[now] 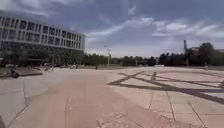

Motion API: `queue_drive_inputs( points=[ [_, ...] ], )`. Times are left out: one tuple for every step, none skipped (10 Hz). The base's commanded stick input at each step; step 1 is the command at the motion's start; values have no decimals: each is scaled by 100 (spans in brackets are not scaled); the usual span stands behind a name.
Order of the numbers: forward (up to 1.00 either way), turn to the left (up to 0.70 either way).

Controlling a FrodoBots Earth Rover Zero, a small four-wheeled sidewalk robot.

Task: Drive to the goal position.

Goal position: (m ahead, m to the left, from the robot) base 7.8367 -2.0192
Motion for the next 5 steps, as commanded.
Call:
queue_drive_inputs(
  points=[
    [58,15],
    [58,15],
    [58,15],
    [58,15],
    [58,15]
  ],
)
